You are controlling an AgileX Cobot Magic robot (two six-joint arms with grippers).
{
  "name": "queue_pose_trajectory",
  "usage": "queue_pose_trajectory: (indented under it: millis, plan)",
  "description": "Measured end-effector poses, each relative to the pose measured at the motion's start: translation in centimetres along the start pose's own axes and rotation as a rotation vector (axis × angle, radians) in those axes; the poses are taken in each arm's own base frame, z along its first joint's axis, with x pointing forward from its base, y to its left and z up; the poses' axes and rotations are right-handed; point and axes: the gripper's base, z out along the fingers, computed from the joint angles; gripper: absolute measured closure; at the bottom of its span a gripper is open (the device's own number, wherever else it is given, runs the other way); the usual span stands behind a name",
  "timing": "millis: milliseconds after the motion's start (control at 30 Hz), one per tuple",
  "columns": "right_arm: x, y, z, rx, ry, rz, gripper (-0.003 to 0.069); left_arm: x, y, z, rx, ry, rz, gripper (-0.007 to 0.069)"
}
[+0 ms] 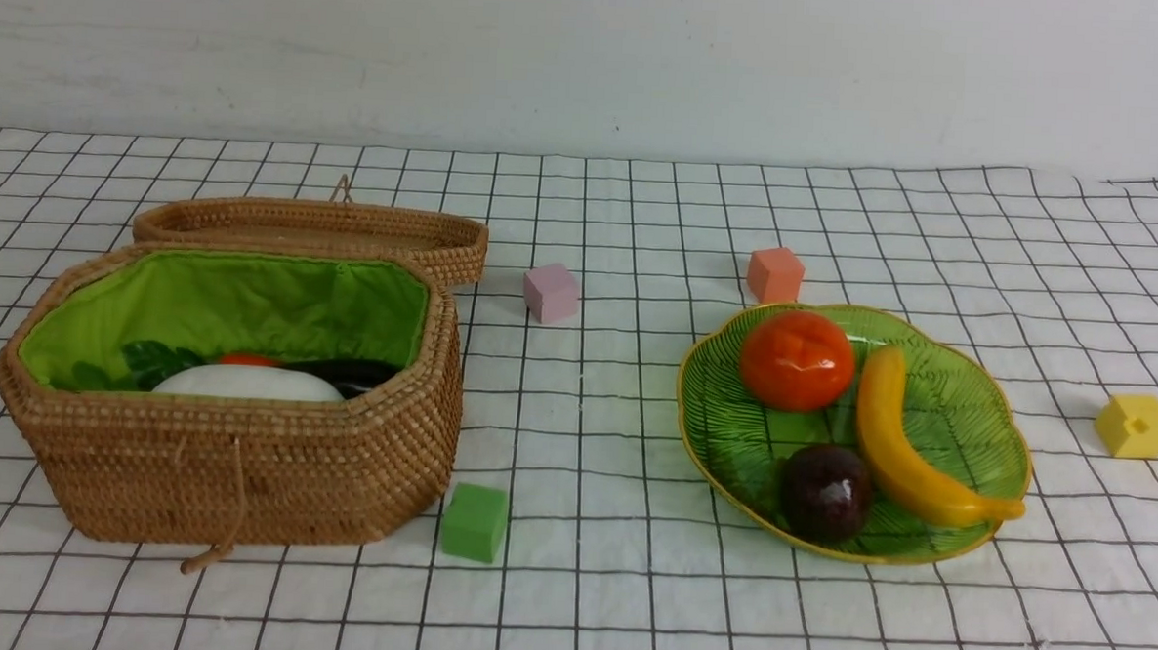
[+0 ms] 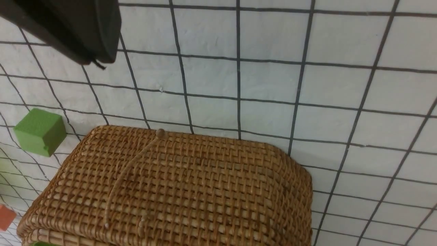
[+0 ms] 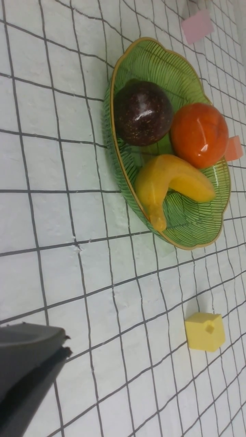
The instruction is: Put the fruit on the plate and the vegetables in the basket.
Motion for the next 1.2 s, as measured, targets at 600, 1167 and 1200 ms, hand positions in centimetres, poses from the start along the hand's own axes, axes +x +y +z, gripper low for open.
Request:
queue_pose_trajectory:
  millis: [600, 1167, 1200]
  plan:
    - [0.0, 0.0, 0.0, 0.0, 0.0, 0.0, 0.0623, 0.0, 0.0, 0.0, 0.0, 0.0, 0.0, 0.0636]
    - [0.0, 0.0, 0.0, 0.0, 0.0, 0.0, 0.0604, 0.0, 0.0, 0.0, 0.0, 0.0, 0.0, 0.0626]
    - [0.0, 0.0, 0.0, 0.0, 0.0, 0.0, 0.0603, 0.0, 0.0, 0.0, 0.0, 0.0, 0.0, 0.0625]
